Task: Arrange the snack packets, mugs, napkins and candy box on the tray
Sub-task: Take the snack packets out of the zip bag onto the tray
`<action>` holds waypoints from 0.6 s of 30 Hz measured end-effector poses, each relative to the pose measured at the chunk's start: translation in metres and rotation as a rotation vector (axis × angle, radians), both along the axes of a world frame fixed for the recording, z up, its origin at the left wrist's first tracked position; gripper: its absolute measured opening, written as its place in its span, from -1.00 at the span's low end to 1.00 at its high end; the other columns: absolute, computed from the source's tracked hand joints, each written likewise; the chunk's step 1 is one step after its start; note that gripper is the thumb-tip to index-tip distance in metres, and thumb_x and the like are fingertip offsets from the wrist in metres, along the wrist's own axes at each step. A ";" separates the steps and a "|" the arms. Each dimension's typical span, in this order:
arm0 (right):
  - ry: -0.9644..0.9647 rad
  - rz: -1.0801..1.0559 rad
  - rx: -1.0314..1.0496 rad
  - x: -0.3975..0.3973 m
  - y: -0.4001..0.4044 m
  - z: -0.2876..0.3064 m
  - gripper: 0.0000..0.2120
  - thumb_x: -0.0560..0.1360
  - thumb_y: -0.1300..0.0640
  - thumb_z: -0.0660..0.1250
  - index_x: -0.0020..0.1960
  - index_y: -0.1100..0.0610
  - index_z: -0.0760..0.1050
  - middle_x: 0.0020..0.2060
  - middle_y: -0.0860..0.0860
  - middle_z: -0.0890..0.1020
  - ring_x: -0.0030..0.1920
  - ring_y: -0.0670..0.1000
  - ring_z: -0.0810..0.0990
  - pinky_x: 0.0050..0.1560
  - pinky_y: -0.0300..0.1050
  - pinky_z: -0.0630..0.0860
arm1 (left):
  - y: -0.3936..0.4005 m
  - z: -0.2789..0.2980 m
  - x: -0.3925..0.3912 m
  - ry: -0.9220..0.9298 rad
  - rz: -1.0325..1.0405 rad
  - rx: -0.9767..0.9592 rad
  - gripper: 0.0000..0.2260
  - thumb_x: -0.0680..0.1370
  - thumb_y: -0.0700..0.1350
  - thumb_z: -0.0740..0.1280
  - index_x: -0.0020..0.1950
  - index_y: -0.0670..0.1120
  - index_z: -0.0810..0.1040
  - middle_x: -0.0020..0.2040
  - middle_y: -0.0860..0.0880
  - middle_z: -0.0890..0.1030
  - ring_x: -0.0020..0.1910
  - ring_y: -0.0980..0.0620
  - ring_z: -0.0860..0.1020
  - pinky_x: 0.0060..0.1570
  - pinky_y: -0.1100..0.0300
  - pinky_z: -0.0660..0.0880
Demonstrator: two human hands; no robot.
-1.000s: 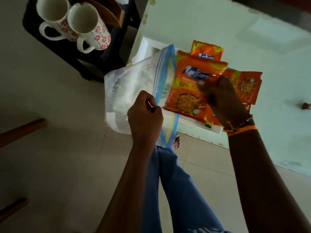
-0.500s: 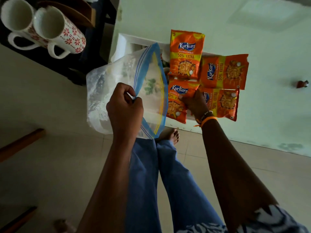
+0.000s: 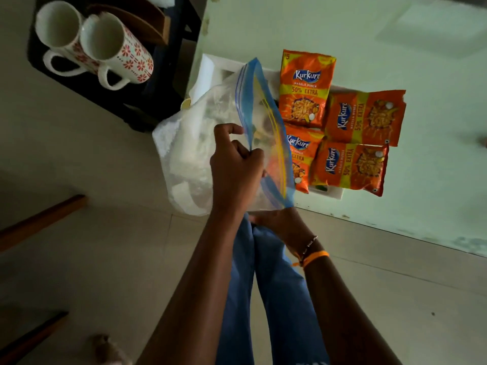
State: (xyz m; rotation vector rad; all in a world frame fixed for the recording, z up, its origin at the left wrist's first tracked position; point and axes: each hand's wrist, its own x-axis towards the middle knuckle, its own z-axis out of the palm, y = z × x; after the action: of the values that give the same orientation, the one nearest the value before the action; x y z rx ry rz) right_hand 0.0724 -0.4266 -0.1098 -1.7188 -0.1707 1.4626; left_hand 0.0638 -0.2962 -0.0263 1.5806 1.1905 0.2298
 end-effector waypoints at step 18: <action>0.354 -0.442 0.322 0.119 -0.009 0.030 -0.79 0.48 0.12 0.24 -0.25 0.01 0.60 -0.30 -0.08 0.72 -0.32 -0.15 0.66 -0.29 -0.24 0.62 | 0.067 -0.064 -0.037 0.175 -0.089 -0.793 -0.49 0.39 0.24 0.30 0.20 -0.05 0.50 -0.03 -0.04 0.69 0.00 -0.04 0.64 0.22 0.00 0.43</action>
State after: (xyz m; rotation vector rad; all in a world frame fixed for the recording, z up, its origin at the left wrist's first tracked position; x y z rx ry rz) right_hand 0.1914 -0.4358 -0.0797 -1.1291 0.1500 1.2961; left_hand 0.0268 -0.2288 -0.0905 0.9547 1.1400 -0.4091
